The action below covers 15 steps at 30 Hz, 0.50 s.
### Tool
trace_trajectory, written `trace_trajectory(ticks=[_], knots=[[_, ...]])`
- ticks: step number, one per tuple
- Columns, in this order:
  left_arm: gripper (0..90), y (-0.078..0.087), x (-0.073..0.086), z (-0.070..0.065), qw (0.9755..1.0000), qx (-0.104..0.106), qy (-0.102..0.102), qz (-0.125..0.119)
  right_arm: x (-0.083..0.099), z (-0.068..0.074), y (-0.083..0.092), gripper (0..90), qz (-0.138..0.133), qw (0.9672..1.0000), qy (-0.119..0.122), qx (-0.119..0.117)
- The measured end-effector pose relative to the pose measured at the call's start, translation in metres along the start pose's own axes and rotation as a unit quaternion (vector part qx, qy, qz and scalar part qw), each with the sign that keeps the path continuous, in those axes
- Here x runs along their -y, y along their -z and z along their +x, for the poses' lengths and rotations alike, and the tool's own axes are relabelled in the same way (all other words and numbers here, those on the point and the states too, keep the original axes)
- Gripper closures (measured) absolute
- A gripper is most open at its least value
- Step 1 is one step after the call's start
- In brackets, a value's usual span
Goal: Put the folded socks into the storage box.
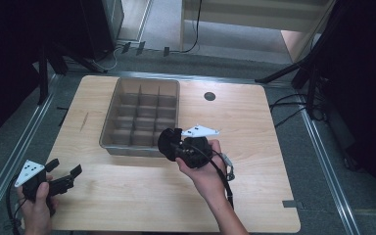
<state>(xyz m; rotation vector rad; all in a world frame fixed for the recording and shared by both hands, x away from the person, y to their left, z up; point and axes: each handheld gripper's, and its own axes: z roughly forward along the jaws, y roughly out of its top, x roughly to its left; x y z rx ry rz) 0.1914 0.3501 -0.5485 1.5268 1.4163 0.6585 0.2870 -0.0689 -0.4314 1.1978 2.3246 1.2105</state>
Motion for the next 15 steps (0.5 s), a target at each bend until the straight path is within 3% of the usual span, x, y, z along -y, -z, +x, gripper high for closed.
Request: trace_trajectory(ticks=[8, 15], knots=[[9.4, -0.003, 0.0, 0.0, 0.9999, 0.006, -0.002, 0.008, -0.019, -0.005, -0.017, 72.8, 0.019, 0.9998, 0.0, 0.001], [9.4, -0.005, 0.0, 0.0, 0.9999, 0.007, -0.004, 0.011, -0.032, -0.005, -0.038, 72.8, 0.036, 0.9991, 0.02, 0.005]])
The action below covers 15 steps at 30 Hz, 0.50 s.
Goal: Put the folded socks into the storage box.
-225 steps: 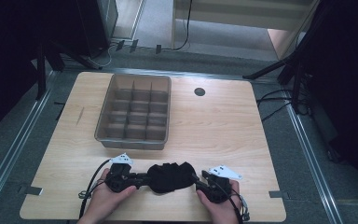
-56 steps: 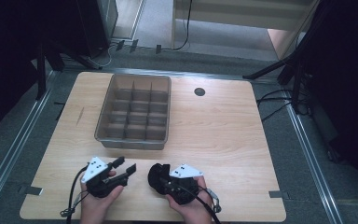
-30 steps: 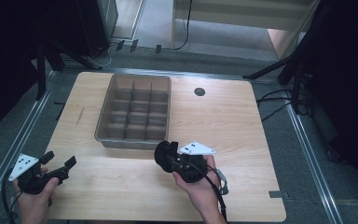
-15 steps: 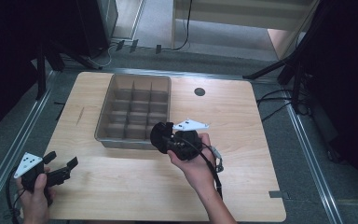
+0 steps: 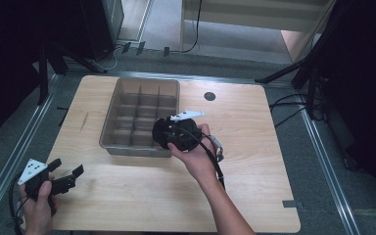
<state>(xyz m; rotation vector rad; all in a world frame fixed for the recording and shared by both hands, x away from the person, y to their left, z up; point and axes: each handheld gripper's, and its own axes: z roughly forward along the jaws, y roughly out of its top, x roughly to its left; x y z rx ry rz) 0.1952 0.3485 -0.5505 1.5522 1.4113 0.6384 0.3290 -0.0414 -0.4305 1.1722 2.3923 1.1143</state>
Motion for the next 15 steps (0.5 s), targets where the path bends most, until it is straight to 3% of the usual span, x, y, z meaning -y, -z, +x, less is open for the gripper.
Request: trace_trajectory(ticks=[8, 15], knots=[[9.4, -0.001, 0.0, 0.0, 1.0, 0.003, 0.002, 0.002, -0.005, -0.002, -0.027, 72.8, 0.005, 0.9997, 0.023, -0.004], [9.4, -0.002, -0.001, 0.001, 1.0, 0.005, 0.004, 0.004, 0.002, 0.003, -0.049, 71.7, 0.031, 0.9983, 0.05, -0.003]])
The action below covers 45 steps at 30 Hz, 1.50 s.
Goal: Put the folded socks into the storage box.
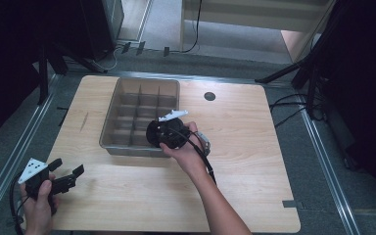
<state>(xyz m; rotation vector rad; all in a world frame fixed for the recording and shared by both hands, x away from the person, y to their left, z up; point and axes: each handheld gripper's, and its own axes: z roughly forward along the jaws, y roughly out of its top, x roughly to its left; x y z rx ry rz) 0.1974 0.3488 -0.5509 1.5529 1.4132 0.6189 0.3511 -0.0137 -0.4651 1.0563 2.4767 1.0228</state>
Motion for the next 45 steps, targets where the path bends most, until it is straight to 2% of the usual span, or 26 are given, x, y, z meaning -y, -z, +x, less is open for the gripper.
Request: trace_trajectory(ticks=[3, 10, 14, 16, 17, 21, 24, 29, 33, 37, 41, 43, 45], knots=[[9.4, 0.0, 0.0, 0.0, 1.0, 0.0, 0.001, 0.0, 0.003, 0.003, -0.007, 71.6, 0.011, 0.9998, 0.015, 0.008], [9.4, 0.0, 0.0, 0.002, 1.0, 0.002, 0.005, 0.0, 0.006, 0.001, -0.008, 70.6, 0.021, 0.9998, 0.005, 0.006], [9.4, 0.0, 0.0, 0.002, 1.0, 0.003, 0.004, -0.001, 0.004, -0.002, 0.0, 56.5, 0.016, 0.9998, -0.009, -0.012], [9.4, 0.0, 0.0, 0.002, 1.0, 0.005, 0.004, -0.002, 0.003, -0.005, 0.006, 53.5, 0.008, 0.9996, -0.021, -0.014], [9.4, 0.0, 0.0, 0.002, 1.0, 0.006, 0.003, -0.002, 0.002, -0.006, 0.009, 54.2, 0.006, 0.9996, -0.026, -0.011], [9.4, 0.0, -0.001, 0.002, 1.0, 0.006, 0.004, -0.002, 0.002, -0.01, 0.017, 74.1, 0.002, 0.9993, -0.037, -0.001], [9.4, 0.0, -0.001, 0.002, 1.0, 0.006, 0.004, -0.002, 0.003, -0.009, 0.015, 79.6, 0.01, 0.9994, -0.032, -0.002], [9.4, 0.0, -0.001, 0.002, 1.0, 0.006, 0.003, -0.001, 0.006, -0.004, 0.004, 81.1, 0.045, 0.9987, -0.022, 0.007], [9.4, -0.001, 0.0, 0.002, 1.0, 0.006, 0.005, -0.001, 0.008, 0.002, -0.007, 81.2, 0.072, 0.997, -0.004, 0.027], [9.5, -0.001, -0.001, 0.002, 1.0, 0.007, 0.005, -0.001, 0.008, 0.004, -0.013, 79.5, 0.084, 0.9959, 0.0, 0.032], [9.4, -0.001, -0.001, 0.003, 1.0, 0.008, 0.006, -0.002, 0.006, 0.004, -0.002, 69.8, 0.064, 0.9978, -0.005, 0.017], [9.5, -0.001, -0.001, 0.002, 1.0, 0.008, 0.005, -0.001, 0.002, 0.002, 0.01, 66.9, 0.039, 0.9991, -0.018, 0.0], [9.5, -0.001, -0.001, 0.002, 1.0, 0.008, 0.005, -0.001, -0.004, 0.0, 0.019, 65.0, 0.017, 0.9995, -0.026, -0.003]])
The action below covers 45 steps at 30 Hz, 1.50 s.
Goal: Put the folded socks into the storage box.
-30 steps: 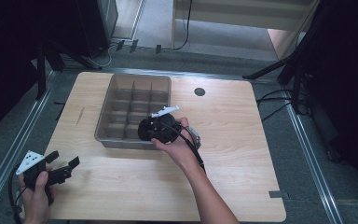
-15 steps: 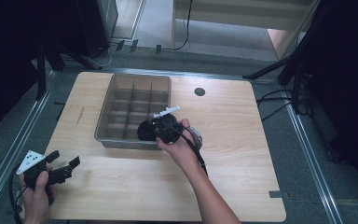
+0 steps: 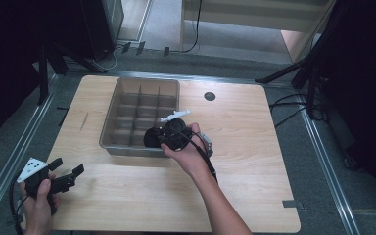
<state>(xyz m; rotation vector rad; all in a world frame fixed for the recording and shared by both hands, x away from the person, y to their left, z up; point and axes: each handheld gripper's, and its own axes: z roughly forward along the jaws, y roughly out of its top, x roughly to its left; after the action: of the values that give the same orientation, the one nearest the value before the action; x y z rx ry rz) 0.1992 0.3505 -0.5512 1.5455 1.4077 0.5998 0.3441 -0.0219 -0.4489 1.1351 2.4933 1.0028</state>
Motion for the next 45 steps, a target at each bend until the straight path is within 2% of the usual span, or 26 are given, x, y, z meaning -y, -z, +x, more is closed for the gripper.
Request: trace_trajectory(ticks=[2, 5, 11, 13, 15, 17, 19, 27, 31, 33, 37, 41, 45], knots=[[9.5, 0.0, 0.0, 0.0, 1.0, 0.0, -0.001, 0.0, -0.006, 0.0, 0.004, 61.0, -0.013, 0.9999, -0.002, 0.004], [9.4, 0.0, 0.0, -0.001, 1.0, 0.0, -0.002, 0.001, -0.016, 0.001, 0.0, 53.4, -0.03, 0.9993, -0.004, 0.021], [9.5, -0.001, 0.0, 0.0, 1.0, 0.006, -0.003, 0.002, -0.022, 0.0, -0.026, 38.3, -0.022, 0.999, -0.017, 0.034], [9.5, -0.001, 0.0, 0.0, 1.0, 0.004, -0.003, 0.002, -0.021, 0.001, -0.032, 42.3, 0.0, 0.9991, -0.013, 0.04], [9.5, -0.001, 0.0, 0.0, 1.0, 0.004, -0.003, 0.002, -0.018, 0.002, -0.035, 54.0, 0.015, 0.9988, -0.003, 0.047], [9.5, -0.001, 0.0, 0.0, 1.0, 0.004, -0.002, 0.003, -0.015, 0.003, -0.033, 67.5, 0.027, 0.9988, 0.004, 0.041], [9.5, -0.001, 0.0, 0.0, 1.0, 0.003, -0.002, 0.003, -0.012, 0.004, -0.03, 73.2, 0.033, 0.9985, 0.008, 0.043], [9.5, -0.001, 0.0, -0.002, 1.0, 0.003, -0.006, 0.007, 0.004, 0.0, -0.028, 77.8, 0.056, 0.9979, -0.004, 0.031], [9.5, -0.002, 0.0, -0.002, 0.9999, 0.002, -0.007, 0.007, 0.004, 0.0, -0.03, 77.9, 0.08, 0.9964, 0.004, 0.027], [9.5, -0.002, 0.0, -0.002, 0.9999, 0.003, -0.007, 0.008, 0.005, 0.001, -0.03, 77.5, 0.079, 0.9965, 0.005, 0.027], [9.5, -0.001, 0.0, -0.001, 1.0, 0.003, -0.005, 0.007, 0.004, 0.0, -0.027, 70.2, 0.064, 0.9977, 0.004, 0.023], [9.5, -0.001, 0.0, 0.0, 1.0, 0.004, -0.001, 0.003, 0.005, -0.002, -0.016, 57.4, 0.016, 0.9998, -0.011, 0.01], [9.5, -0.001, 0.0, -0.001, 1.0, 0.002, -0.002, 0.002, 0.007, -0.003, -0.003, 40.4, -0.048, 0.9987, -0.018, 0.002]])
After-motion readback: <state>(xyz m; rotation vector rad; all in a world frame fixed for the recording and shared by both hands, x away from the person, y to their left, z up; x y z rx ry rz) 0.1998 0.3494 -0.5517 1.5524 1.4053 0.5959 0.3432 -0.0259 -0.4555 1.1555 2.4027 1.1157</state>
